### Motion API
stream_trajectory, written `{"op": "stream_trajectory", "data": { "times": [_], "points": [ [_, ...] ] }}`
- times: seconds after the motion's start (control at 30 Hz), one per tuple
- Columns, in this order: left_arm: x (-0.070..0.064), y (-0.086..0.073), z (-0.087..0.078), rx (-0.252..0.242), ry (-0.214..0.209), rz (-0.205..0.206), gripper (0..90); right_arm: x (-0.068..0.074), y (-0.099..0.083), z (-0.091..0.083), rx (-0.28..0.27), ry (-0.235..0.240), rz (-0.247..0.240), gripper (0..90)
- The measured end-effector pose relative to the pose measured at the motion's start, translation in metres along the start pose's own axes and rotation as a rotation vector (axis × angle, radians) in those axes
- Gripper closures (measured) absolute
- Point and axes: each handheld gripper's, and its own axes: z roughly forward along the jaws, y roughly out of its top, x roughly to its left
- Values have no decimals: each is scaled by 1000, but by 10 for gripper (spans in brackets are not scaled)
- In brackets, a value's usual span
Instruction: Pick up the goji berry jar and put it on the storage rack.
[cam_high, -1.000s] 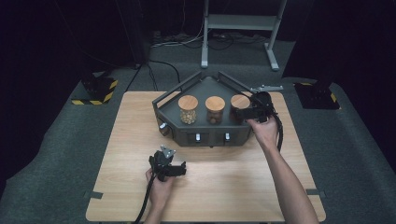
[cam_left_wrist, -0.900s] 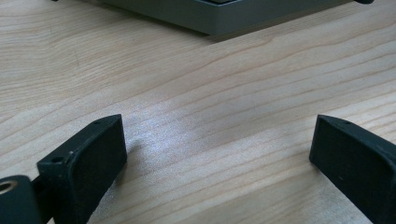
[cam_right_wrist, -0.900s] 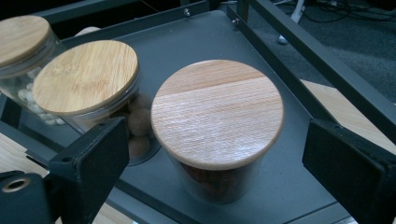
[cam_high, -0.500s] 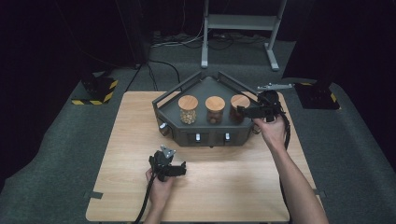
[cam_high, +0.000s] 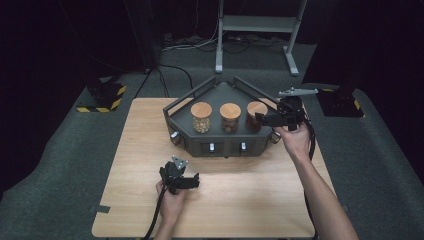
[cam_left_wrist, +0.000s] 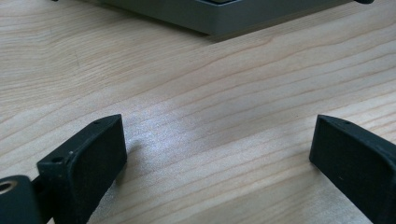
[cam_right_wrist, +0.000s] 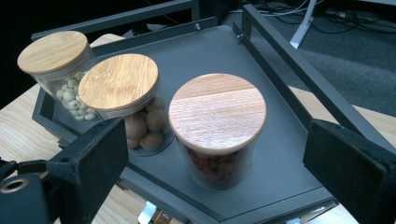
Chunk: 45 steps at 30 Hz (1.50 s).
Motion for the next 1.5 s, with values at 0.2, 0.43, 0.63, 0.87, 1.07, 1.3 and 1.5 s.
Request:
{"op": "stream_trajectory", "data": {
  "times": [0.2, 0.43, 0.63, 0.87, 1.07, 1.3, 1.5],
  "points": [
    [0, 0, 0, 1, 0, 2, 38, 2, -2, -6, -11, -5, -13, 63],
    [0, 0, 0, 2, 0, 2, 39, 1, -5, -15, -24, -11, -21, 62],
    [0, 0, 0, 2, 0, 3, 39, 1, -7, -22, -32, -24, -36, 62],
    [0, 0, 0, 2, 0, 3, 39, -3, -13, -29, -45, -21, -39, 62],
    [0, 0, 0, 2, 0, 4, 39, -8, -19, -34, -52, -32, -28, 58],
    [0, 0, 0, 2, 0, 4, 39, -7, -21, -42, -49, -43, -50, 58],
    [0, 0, 0, 2, 0, 4, 39, -2, -23, -43, -36, -62, -93, 58]
  ]
}}
